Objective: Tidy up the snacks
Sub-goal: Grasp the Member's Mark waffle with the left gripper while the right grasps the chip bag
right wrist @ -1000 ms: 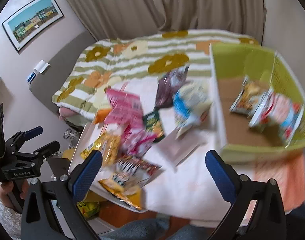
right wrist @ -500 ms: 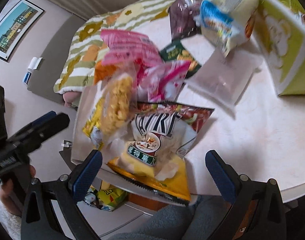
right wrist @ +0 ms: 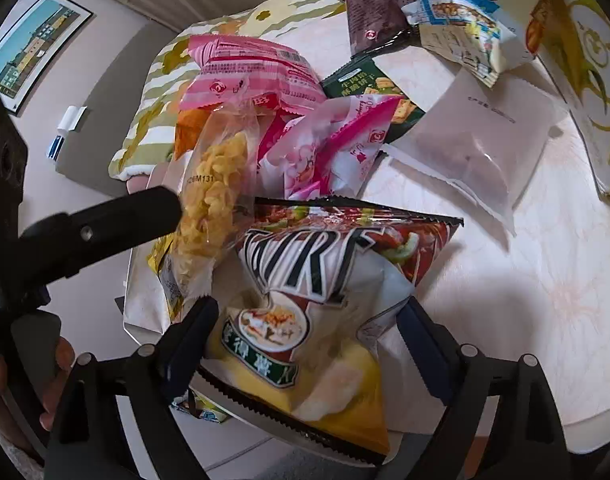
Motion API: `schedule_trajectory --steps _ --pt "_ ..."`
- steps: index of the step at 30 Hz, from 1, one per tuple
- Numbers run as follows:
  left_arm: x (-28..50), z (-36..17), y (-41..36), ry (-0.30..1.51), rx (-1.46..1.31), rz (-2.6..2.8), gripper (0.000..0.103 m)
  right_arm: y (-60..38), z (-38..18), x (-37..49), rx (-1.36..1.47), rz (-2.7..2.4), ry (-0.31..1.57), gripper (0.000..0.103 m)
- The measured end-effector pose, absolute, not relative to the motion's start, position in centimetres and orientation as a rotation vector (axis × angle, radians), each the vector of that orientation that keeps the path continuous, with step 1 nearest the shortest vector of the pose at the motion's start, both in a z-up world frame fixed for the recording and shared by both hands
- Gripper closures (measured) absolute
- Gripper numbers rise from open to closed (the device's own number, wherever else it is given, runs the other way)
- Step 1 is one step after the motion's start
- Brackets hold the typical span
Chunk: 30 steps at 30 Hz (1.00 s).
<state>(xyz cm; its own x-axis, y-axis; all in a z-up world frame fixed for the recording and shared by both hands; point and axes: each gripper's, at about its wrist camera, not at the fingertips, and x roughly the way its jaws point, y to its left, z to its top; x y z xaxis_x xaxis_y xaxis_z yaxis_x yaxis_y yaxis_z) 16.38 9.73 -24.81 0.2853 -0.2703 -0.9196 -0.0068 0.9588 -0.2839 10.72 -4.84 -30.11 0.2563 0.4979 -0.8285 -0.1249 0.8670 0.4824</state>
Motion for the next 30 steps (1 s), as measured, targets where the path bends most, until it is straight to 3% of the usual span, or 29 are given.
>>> schedule_trajectory --steps 7,13,15,17,20,30 --pt "17.0 -26.0 8.9 1.308 -0.264 -0.149 0.001 -4.5 -29.5 10.9 0.277 0.472 1.229 0.032" --pt "17.3 -27.1 8.7 1.340 -0.307 -0.144 0.001 -4.7 -28.9 10.6 0.203 0.472 1.210 0.036" --pt "17.4 -27.3 8.4 1.343 -0.295 -0.132 0.005 -5.0 -28.7 10.6 0.186 0.474 1.206 0.036" --pt "17.6 -27.6 8.2 1.353 -0.294 -0.137 0.018 -5.3 -28.7 10.7 0.174 0.472 1.205 0.037" --pt "17.6 -28.1 8.3 1.366 -0.312 -0.141 0.024 -5.7 -28.6 10.4 0.151 0.465 1.204 0.037" --pt "16.9 -27.2 8.8 1.337 -0.346 -0.157 0.032 -7.5 -27.7 9.5 0.152 0.443 1.184 0.038"
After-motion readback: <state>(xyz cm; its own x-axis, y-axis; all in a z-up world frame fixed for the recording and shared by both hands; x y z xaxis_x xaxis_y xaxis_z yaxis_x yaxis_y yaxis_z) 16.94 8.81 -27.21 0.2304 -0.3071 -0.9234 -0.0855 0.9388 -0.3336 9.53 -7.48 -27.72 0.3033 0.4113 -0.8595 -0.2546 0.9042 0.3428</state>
